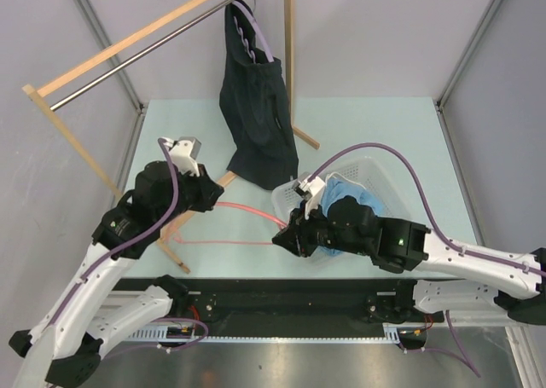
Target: Remove the shorts from the hanger
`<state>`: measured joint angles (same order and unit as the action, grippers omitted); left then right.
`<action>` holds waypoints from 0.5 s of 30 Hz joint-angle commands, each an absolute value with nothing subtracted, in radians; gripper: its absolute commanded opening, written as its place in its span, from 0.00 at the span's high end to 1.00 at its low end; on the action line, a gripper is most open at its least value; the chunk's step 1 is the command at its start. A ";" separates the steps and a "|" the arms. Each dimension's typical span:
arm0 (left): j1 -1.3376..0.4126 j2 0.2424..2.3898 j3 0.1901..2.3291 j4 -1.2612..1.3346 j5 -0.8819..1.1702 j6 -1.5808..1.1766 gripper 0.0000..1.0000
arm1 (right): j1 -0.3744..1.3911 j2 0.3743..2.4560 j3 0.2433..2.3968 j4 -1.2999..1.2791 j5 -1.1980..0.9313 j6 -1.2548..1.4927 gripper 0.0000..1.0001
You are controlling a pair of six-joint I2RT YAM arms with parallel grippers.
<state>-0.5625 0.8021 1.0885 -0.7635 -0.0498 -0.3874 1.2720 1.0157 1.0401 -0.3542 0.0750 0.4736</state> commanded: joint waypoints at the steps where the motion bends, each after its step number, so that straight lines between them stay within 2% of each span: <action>1: -0.558 0.755 1.118 -0.721 -0.009 -0.400 0.96 | 1.307 0.989 1.092 -0.353 0.242 0.468 0.92; 2: -0.558 0.735 1.118 -0.718 0.018 -0.405 0.88 | 1.310 0.974 1.092 -0.363 0.261 0.480 1.00; 3: -0.558 0.720 1.117 -0.710 0.021 -0.414 0.77 | 1.315 0.966 1.092 -0.373 0.306 0.483 1.00; 4: -0.558 0.703 1.118 -0.704 0.028 -0.422 0.57 | 1.319 0.956 1.092 -0.380 0.327 0.489 1.00; 7: -0.558 0.617 1.115 -0.664 0.043 -0.449 0.33 | 1.330 0.920 1.092 -0.394 0.380 0.502 1.00; 10: -0.558 0.519 1.114 -0.632 0.040 -0.482 0.22 | 1.341 0.899 1.092 -0.373 0.402 0.489 1.00; 15: -0.558 0.367 1.050 -0.624 0.031 -0.567 0.19 | 1.356 0.903 1.092 -0.243 0.416 0.425 1.00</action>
<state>-0.5602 0.4412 1.0885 -0.6670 0.0147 -0.4850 1.3403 0.9142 1.0519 -0.4152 0.3534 0.4698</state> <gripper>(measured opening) 0.813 0.161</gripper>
